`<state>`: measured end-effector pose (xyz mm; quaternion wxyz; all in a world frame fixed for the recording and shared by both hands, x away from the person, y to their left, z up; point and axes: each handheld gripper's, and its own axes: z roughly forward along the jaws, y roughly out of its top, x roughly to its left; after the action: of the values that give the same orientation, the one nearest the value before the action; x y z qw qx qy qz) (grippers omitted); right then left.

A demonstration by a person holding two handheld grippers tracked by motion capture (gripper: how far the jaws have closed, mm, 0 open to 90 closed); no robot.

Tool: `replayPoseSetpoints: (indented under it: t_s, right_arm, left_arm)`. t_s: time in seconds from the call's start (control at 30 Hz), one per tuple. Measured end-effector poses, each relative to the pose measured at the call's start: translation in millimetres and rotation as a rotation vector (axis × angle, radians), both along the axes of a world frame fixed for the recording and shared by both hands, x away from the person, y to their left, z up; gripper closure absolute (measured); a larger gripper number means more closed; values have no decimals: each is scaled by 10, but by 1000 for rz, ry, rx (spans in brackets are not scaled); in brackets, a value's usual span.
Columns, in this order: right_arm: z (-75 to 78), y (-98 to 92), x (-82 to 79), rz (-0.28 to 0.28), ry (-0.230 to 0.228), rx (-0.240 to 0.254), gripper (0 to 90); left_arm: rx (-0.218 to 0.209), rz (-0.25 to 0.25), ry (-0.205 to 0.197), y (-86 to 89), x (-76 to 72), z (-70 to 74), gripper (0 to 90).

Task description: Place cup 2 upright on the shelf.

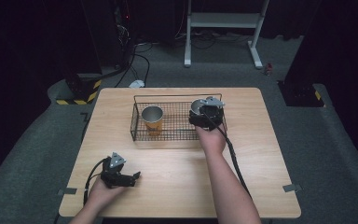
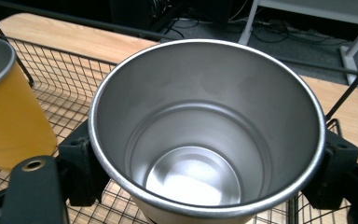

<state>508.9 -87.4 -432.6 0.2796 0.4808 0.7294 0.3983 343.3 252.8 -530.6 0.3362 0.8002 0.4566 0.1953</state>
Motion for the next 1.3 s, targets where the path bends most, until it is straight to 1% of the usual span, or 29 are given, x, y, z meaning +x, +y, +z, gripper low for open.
replayPoseSetpoints:
  t_s: [0.1,0.23,0.27,0.37,0.47,0.83,0.97,1.03,1.1,1.3]
  right_arm:
    - [-48,12,28,1,11,-14,183]
    - [-114,33,57,-2,40,-17,183]
    - [-124,28,65,6,37,-26,183]
    - [-150,41,77,2,52,-23,183]
    - [-185,48,95,4,67,-32,183]
    - [-299,67,158,13,102,-48,182]
    - [-341,75,182,6,125,-43,182]
    - [-361,74,196,9,128,-54,182]
    - [-368,77,202,8,134,-62,182]
    - [-373,84,223,10,142,-60,182]
  left_arm:
    - [0,0,0,0,0,0,26]
    - [0,-3,3,3,-2,2,27]
    - [0,-4,2,4,-1,1,28]
    - [0,-3,3,3,-3,2,28]
    - [-1,-4,3,3,-2,2,29]
    - [-4,-5,1,4,-3,1,30]
    - [-4,-6,1,4,-3,1,30]
    - [-4,-7,2,5,-3,1,30]
    - [-4,-7,2,5,-3,1,30]
    - [-5,-8,2,6,-2,2,30]
